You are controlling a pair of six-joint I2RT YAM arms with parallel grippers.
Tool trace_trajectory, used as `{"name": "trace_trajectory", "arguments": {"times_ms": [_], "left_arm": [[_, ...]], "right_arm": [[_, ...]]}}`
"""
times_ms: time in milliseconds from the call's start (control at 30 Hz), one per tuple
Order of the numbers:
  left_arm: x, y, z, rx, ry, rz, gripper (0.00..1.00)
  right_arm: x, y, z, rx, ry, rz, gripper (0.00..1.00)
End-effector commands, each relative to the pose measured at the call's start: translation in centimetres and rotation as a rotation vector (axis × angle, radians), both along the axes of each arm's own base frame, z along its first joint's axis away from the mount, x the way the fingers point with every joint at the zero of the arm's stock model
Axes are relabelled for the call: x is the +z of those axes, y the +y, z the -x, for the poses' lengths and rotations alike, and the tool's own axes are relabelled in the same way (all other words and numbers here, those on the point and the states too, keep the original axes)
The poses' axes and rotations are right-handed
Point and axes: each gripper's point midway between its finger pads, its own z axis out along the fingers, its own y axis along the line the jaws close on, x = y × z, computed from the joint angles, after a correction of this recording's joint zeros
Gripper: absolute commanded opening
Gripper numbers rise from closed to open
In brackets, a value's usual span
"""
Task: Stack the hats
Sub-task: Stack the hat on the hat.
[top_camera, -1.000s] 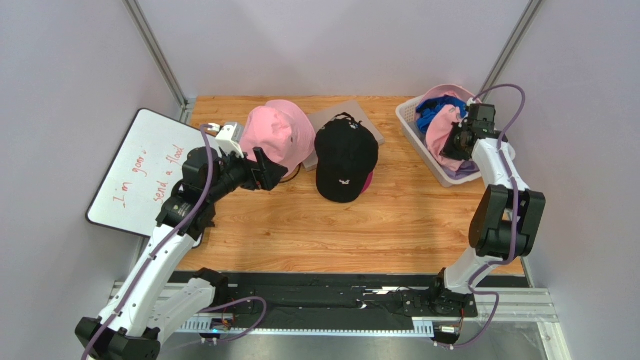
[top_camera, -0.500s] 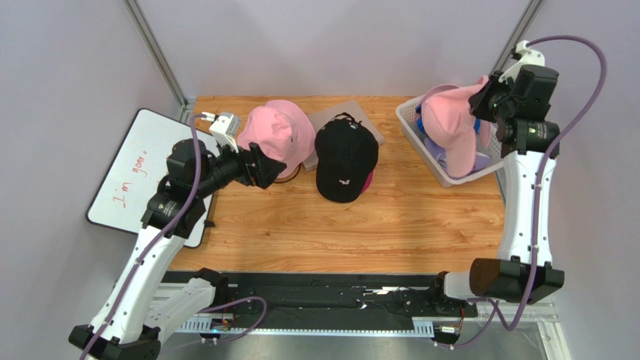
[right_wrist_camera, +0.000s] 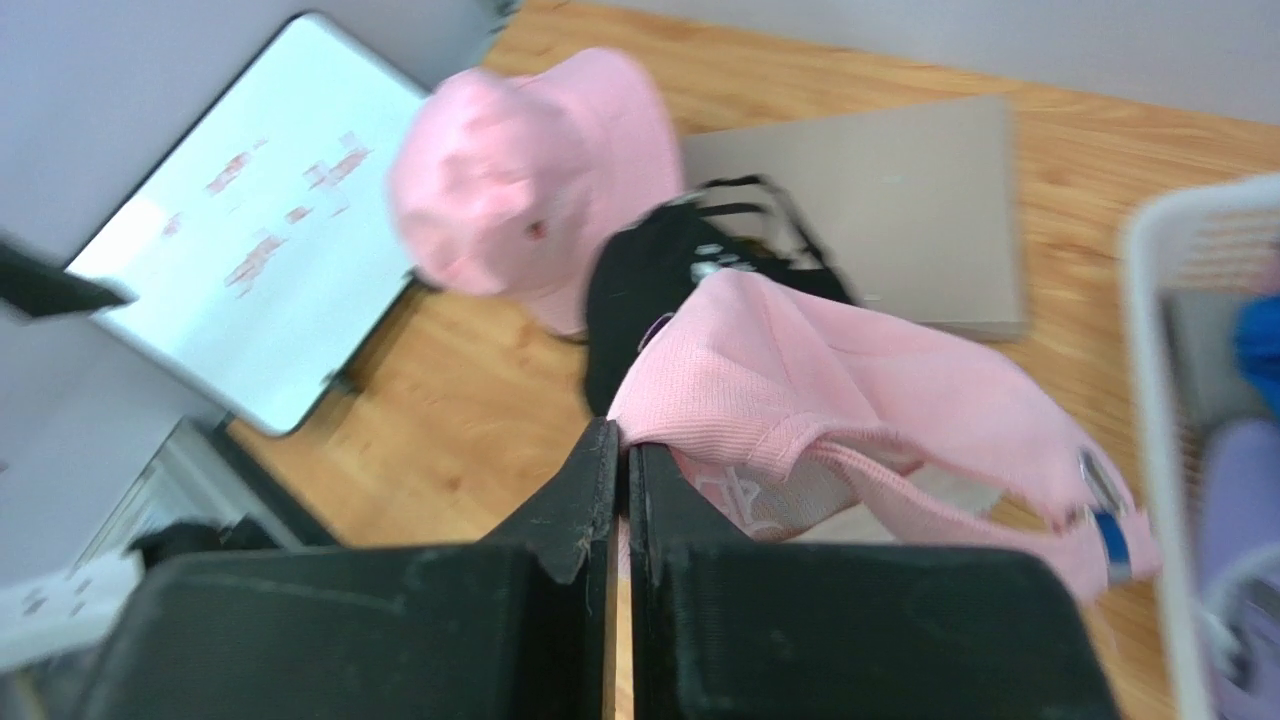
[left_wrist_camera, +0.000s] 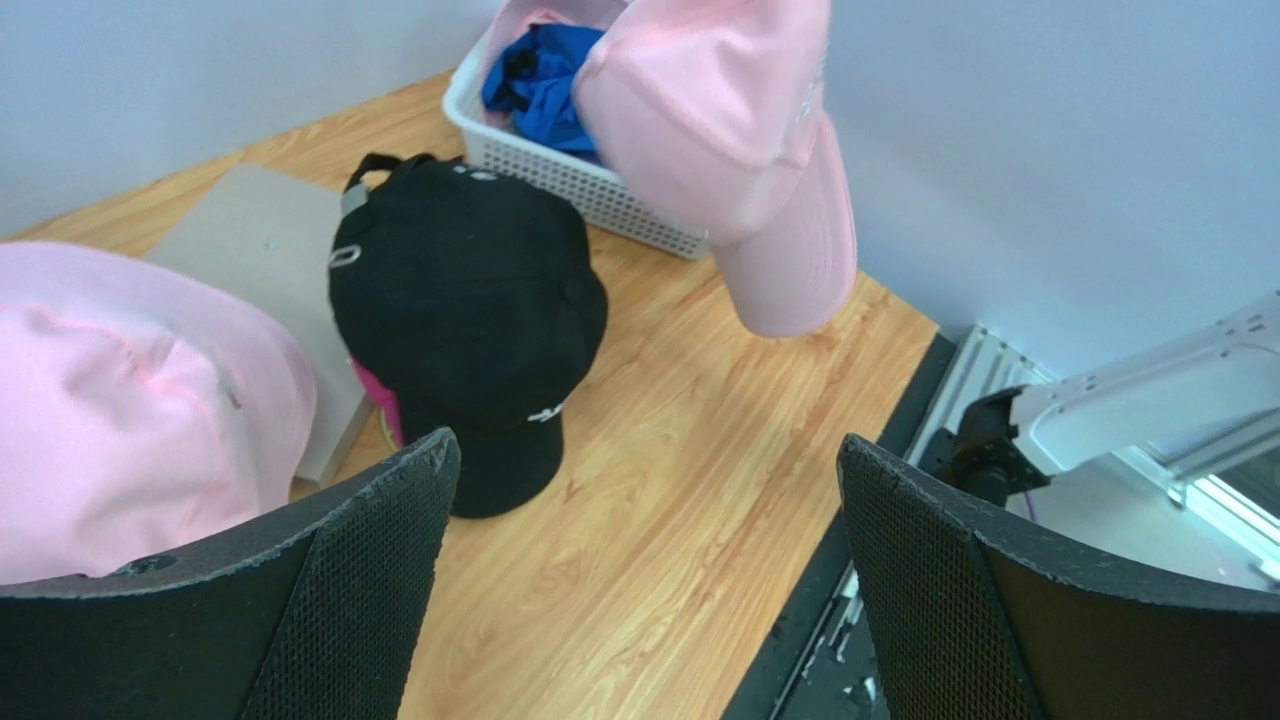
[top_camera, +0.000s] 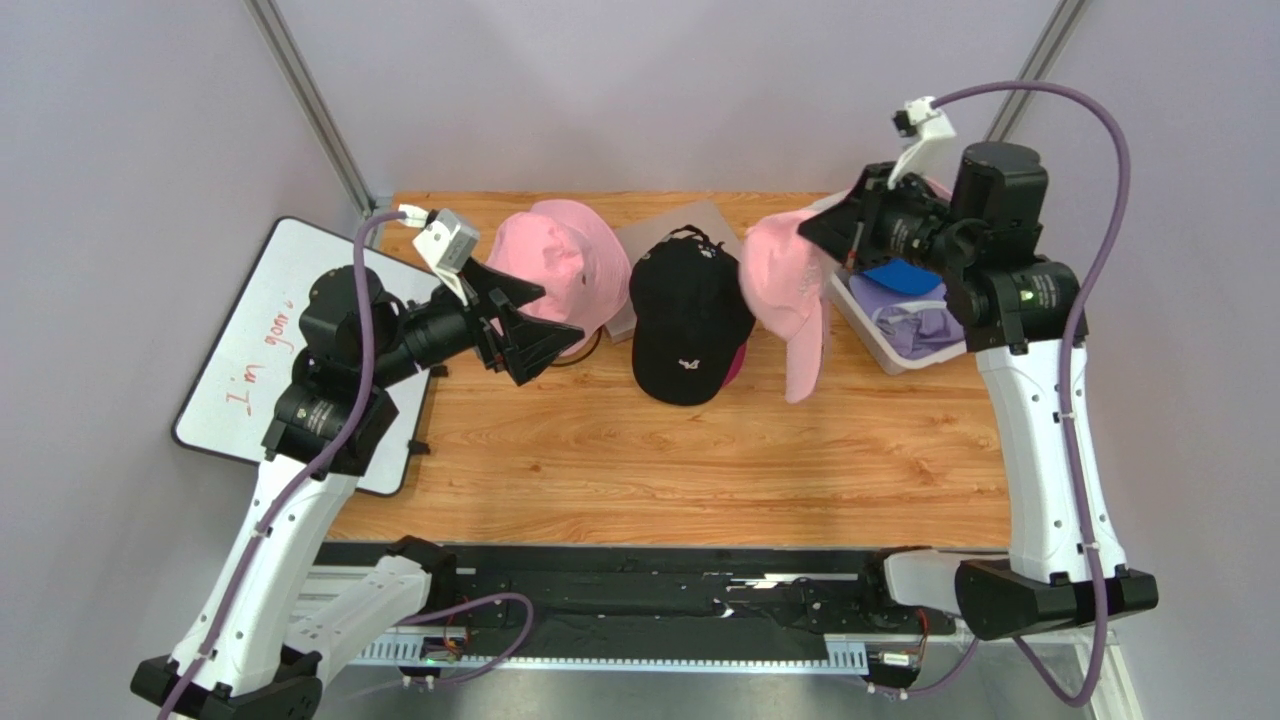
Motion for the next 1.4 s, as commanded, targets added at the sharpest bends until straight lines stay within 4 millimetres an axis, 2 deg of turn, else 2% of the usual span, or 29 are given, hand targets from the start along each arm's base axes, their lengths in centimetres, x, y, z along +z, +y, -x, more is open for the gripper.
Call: {"name": "trace_trajectory", "arguments": {"times_ms": [0, 133, 167, 267, 367, 433, 467, 600, 667, 733, 900, 967, 1033, 1167, 1367], "left_arm": [[3.8, -0.7, 1.5, -0.100, -0.128, 0.030, 1.00], [5.4, -1.1, 2.9, -0.167, -0.194, 0.052, 1.00], [5.9, -1.2, 3.3, -0.187, -0.223, 0.059, 1.00], [7.2, -1.5, 5.1, -0.268, -0.318, 0.069, 1.00], [7.6, -1.9, 6.6, -0.365, -0.358, 0.071, 1.00], [7.5, -2.3, 7.4, -0.440, -0.353, 0.067, 1.00], [7.5, -2.3, 7.7, -0.454, -0.359, 0.066, 1.00], [7.1, -2.6, 7.4, -0.453, -0.366, 0.046, 1.00], [6.3, -3.5, 7.3, -0.482, -0.324, 0.033, 1.00], [5.7, -4.5, 7.8, -0.542, -0.319, 0.022, 1.00], [4.1, -5.5, 8.6, -0.644, -0.277, 0.016, 1.00], [3.7, -5.7, 9.3, -0.697, -0.274, 0.020, 1.00], [2.6, -5.9, 10.3, -0.787, -0.238, 0.024, 1.00], [1.4, -6.1, 11.5, -0.906, -0.166, 0.035, 1.00], [0.6, -6.4, 13.0, -0.979, -0.130, 0.026, 1.00]], "right_arm": [[3.1, 4.5, 4.4, 0.211, -0.085, -0.070, 0.00], [3.7, 7.6, 6.9, 0.354, -0.098, -0.092, 0.00], [3.8, 8.9, 8.1, 0.437, -0.089, -0.107, 0.00], [4.0, 11.2, 10.6, 0.606, -0.080, -0.141, 0.00], [3.7, 12.6, 12.8, 0.745, -0.061, -0.162, 0.00], [3.2, 13.4, 13.7, 0.811, -0.052, -0.163, 0.00], [3.0, 13.9, 14.8, 0.868, -0.045, -0.168, 0.00], [2.0, 15.2, 17.4, 1.005, -0.015, -0.175, 0.00], [1.2, 16.1, 18.8, 1.081, 0.001, -0.172, 0.00], [0.6, 16.6, 19.7, 1.135, 0.017, -0.173, 0.00], [-0.5, 17.3, 23.6, 1.342, 0.009, -0.181, 0.00], [-0.7, 17.0, 25.3, 1.420, 0.028, -0.194, 0.00], [-1.0, 16.8, 26.1, 1.478, -0.004, -0.198, 0.00], [-0.5, 15.8, 28.5, 1.610, -0.019, -0.255, 0.00], [0.4, 15.2, 30.2, 1.679, -0.061, -0.279, 0.00]]}}
